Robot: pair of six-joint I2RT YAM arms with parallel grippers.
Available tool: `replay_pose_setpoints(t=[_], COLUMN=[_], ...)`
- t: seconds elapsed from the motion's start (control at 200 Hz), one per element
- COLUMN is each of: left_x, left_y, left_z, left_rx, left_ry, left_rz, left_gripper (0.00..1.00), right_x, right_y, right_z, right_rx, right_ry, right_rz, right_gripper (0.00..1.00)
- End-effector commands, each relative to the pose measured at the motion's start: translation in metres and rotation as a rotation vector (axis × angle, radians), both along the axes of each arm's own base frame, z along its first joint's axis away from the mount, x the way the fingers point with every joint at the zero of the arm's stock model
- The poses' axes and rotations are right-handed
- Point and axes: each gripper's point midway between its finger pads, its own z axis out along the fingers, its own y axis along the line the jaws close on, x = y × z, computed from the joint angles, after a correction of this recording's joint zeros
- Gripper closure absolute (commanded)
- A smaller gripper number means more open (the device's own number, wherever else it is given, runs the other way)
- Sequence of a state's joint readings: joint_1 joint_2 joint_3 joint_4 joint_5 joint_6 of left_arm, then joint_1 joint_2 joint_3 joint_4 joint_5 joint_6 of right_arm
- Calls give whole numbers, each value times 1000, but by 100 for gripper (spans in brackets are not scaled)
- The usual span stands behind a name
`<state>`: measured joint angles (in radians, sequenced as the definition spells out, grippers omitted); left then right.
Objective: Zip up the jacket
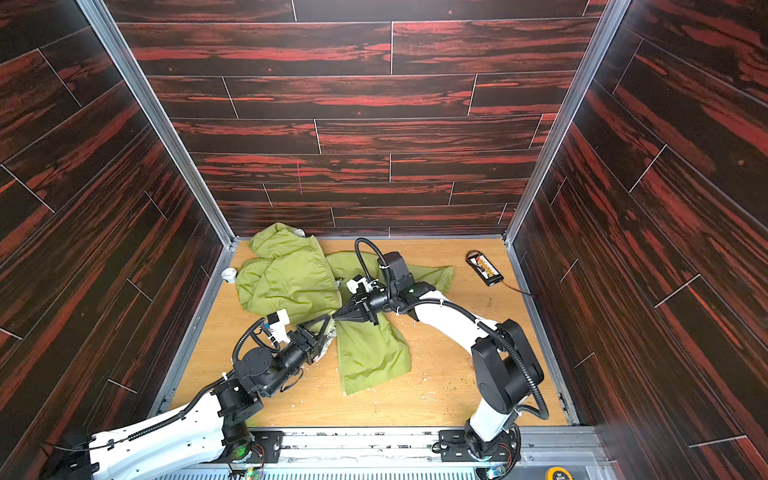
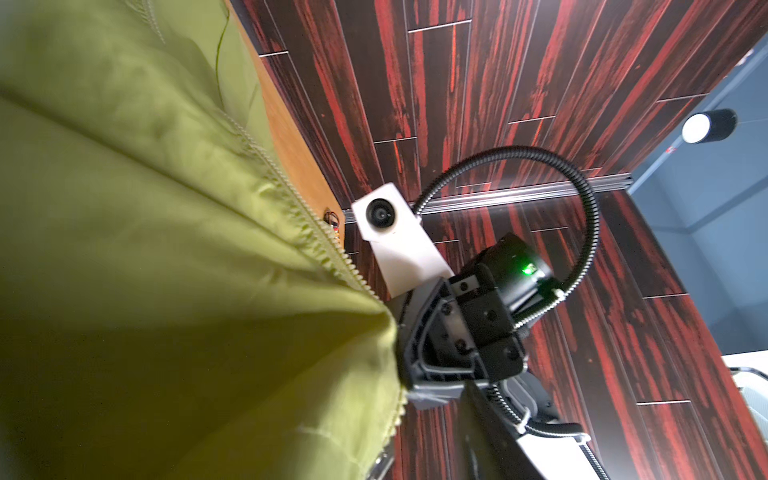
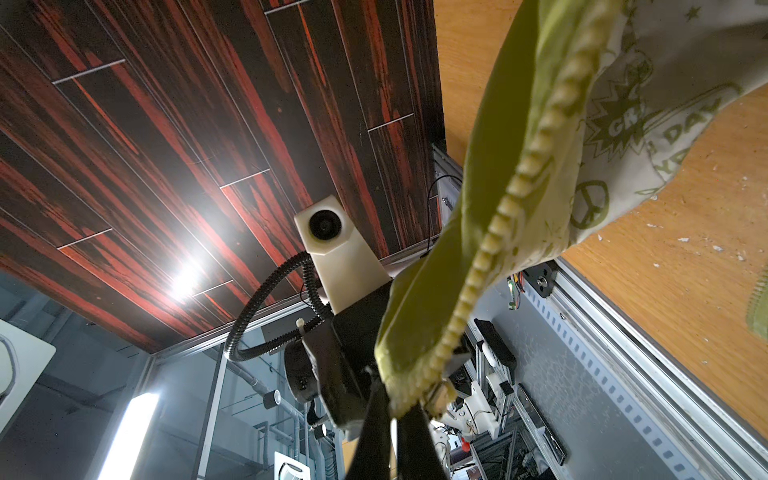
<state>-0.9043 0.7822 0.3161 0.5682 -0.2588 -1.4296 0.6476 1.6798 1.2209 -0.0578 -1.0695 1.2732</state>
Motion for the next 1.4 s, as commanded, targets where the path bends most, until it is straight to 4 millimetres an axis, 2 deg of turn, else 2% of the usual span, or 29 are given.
replay_pose_setpoints(t=[0.0, 0.215, 0.516, 0.651, 0.847, 1.027, 1.398], left_x=[-3, -7, -11, -13, -12, -10, -15], left_y=[0, -5, 6, 6, 1, 0, -14], left_z=[3, -1, -8, -13, -20, -19, -19], left_rx=[-6, 11, 39, 47, 64, 54, 102], left_ry=[-13, 4, 20, 29, 49, 38, 50], left_rz=[-18, -51, -32, -39, -55, -50, -126], left_gripper=[56, 66, 75, 74, 67, 63, 67], right_x=[-2, -2, 0, 0, -1, -3, -5], right_y=[-4, -4, -9, -10, -11, -12, -14], right_z=[10, 11, 9, 9, 11, 10, 11], right_rx=[19, 19, 16, 14, 16, 8, -4], right_ry=[-14, -16, -18, -23, -25, -29, -42], right_rz=[-4, -7, -13, -14, -10, -6, -1], right_gripper=[100, 100, 100, 100, 100, 100, 100])
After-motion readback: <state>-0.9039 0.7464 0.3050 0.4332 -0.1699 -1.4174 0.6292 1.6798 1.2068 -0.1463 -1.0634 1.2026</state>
